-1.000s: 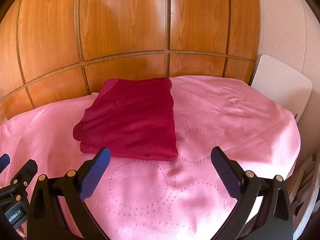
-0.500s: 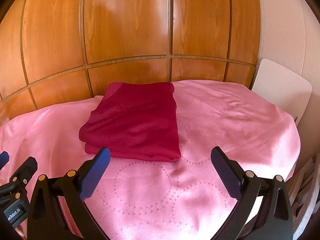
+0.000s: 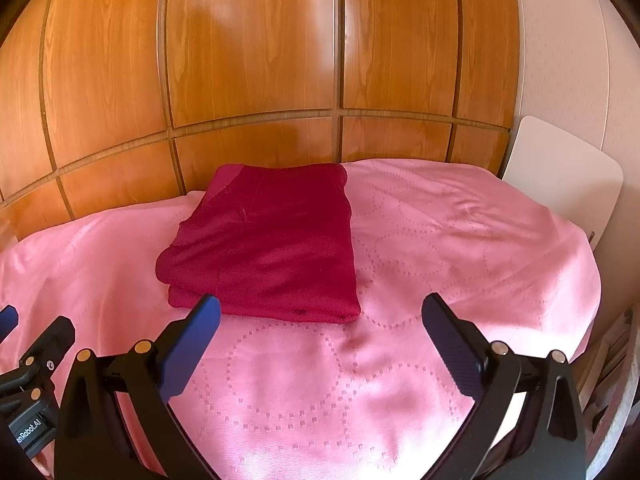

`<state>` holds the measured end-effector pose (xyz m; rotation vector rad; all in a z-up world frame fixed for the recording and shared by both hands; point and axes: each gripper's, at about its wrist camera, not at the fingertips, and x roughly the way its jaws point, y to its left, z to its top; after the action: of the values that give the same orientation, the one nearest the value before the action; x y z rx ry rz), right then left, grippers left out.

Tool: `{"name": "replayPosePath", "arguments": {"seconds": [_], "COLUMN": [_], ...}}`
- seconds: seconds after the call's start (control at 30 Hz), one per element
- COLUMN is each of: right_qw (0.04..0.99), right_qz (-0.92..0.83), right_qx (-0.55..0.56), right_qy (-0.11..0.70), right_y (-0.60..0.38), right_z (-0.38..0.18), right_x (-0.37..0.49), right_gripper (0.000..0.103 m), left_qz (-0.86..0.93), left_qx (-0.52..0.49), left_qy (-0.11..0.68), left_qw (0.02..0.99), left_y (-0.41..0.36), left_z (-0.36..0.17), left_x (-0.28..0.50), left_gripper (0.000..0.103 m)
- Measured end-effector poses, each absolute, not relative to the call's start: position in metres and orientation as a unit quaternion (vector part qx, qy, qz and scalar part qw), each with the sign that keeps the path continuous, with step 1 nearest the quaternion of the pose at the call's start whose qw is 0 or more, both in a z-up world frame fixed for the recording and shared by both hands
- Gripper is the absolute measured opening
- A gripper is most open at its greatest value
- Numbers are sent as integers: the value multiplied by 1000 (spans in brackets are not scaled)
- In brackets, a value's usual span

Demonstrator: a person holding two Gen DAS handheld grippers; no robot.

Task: Fold small clothes

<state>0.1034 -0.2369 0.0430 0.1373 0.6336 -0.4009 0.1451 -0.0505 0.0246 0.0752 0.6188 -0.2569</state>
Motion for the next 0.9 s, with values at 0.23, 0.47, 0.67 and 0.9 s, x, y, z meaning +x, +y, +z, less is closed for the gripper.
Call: {"name": "replayPosePath", "arguments": {"seconds": [0.23, 0.47, 0.67, 0.9], "right_qw": [928, 927, 927, 927], "right_qz": [-196, -195, -195, -192], "right_qx": [67, 67, 69, 68], "right_qy": [311, 313, 314, 315], "right_y": [-235, -236, -236, -238], "right_z": [42, 42, 41, 40], "right_x": [103, 103, 104, 105], "right_gripper": [101, 101, 101, 101], "left_qz": [-126, -125, -123, -126], "left_qx": [36, 34, 30, 30], "left_qy": [306, 306, 303, 302], "left_qw": [943, 943, 944, 944], "left_y": [-54, -54, -55, -57], "left_z": [24, 24, 27, 27], "left_x": [143, 143, 141, 142], "left_gripper": [99, 99, 99, 99]}}
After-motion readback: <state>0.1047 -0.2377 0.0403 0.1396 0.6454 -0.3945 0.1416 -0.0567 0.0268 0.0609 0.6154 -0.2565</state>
